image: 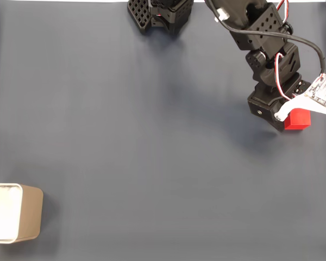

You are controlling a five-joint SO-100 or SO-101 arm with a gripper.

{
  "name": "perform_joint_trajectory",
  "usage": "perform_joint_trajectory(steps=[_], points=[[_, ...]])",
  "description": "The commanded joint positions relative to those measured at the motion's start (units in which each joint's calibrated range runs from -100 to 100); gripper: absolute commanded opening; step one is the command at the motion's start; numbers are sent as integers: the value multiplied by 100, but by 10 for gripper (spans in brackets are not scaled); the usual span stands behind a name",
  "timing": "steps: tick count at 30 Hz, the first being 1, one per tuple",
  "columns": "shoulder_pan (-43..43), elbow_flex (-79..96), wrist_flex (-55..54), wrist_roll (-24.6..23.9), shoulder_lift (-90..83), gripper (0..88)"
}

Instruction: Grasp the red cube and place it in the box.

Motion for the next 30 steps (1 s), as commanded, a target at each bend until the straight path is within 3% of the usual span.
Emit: perform_joint_trajectory(steps=[1, 30], points=[[37, -268, -110, -24, -31, 410], [-311, -588, 267, -59, 134, 402]])
